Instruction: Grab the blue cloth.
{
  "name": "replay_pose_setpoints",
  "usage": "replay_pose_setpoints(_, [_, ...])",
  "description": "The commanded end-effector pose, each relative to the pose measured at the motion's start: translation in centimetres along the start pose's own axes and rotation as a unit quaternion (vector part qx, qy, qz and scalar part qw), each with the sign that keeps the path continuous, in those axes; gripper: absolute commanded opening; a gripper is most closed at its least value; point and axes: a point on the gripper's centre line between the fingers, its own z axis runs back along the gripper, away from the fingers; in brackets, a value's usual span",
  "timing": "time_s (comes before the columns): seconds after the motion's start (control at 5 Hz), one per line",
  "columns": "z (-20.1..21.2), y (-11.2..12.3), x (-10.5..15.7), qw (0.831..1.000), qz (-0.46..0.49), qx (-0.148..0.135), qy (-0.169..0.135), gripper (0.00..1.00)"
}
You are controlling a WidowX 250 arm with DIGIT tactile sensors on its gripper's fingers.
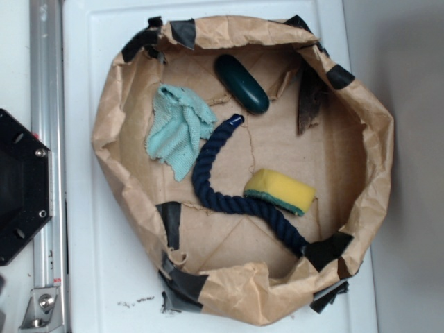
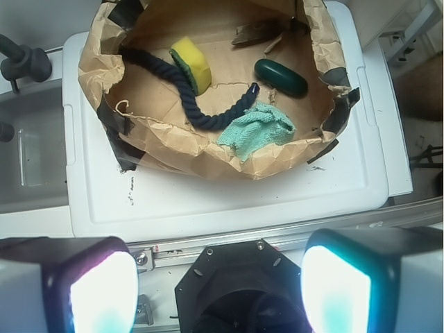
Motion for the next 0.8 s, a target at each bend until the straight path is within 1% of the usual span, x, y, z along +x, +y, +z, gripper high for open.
replay_pose_setpoints(0.0, [0.0,0.0,0.0,1.000,0.000,0.000,0.000,1.00])
replay_pose_setpoints(0.2, [-5.5,1.6,4.5,0.997,-0.033,0.061,0.027,1.00])
replay_pose_setpoints(0.4, [-11.2,1.5,8.5,0.993,-0.111,0.028,0.037,1.00])
replay_pose_setpoints(0.6, [-15.0,1.6,9.3,0.989,-0.132,0.047,0.051,1.00])
